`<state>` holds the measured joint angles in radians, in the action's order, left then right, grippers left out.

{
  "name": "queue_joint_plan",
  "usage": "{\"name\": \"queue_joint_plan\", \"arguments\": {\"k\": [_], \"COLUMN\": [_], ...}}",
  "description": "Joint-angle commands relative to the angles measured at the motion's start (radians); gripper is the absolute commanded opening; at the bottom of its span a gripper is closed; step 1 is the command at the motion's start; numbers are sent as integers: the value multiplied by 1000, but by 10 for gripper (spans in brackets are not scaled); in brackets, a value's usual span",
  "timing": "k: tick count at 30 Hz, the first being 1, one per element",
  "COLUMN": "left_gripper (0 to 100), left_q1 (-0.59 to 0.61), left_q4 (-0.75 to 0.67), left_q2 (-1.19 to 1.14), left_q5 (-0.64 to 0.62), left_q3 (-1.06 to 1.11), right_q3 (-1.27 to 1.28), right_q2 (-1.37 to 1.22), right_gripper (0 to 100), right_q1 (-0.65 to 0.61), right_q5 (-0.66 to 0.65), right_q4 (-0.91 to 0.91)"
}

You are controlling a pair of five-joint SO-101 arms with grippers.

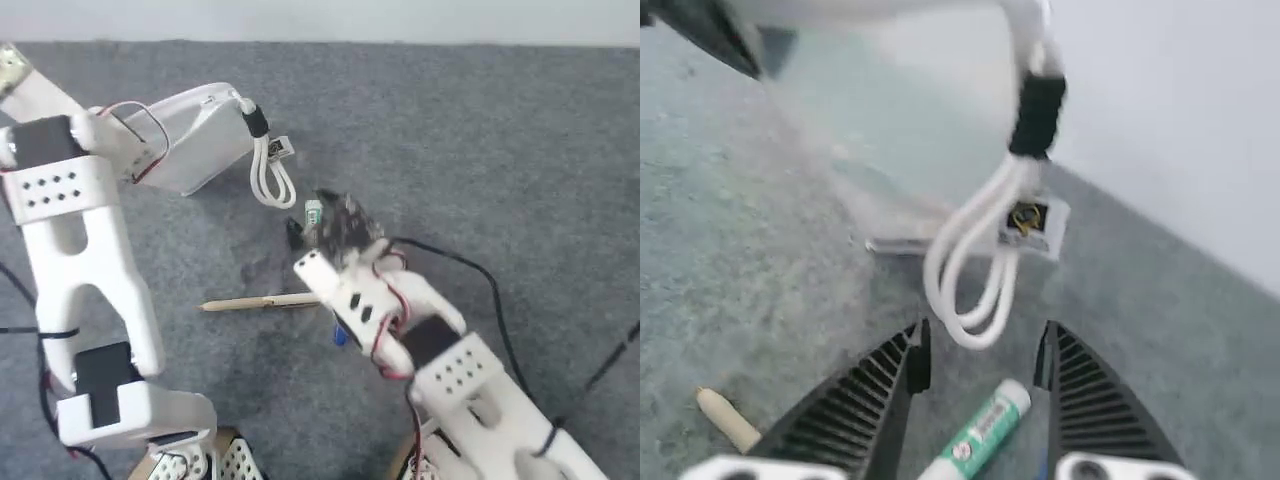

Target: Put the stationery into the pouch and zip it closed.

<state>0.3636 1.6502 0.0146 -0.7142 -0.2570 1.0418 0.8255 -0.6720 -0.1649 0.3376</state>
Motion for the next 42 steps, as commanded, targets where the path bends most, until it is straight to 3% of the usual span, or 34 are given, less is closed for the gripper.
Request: {"name": "queue_joint_plan", "arguments": {"k": [1,18,24,30,42], "left_gripper": [9,9,9,9,9], "left_q1": [12,12,9,9,12], "left_q4": [-18,-21,-21,-21,-20], "left_q2": [31,31,31,31,31], "left_q5": [-11,-11,-11,-11,-11], "left_q3": [-35,-35,-35,-35,-31], "right_q3": [-164,-687,-864,-1011,-1132], "right_q2": [-116,-694,-917,-1082,-1218], "right_gripper": [163,162,158,65,64], "right_q1": [48,142,182,191,223], "right_q5": [72,399,442,442,439], "right_q4": [107,481,575,656,728]}}
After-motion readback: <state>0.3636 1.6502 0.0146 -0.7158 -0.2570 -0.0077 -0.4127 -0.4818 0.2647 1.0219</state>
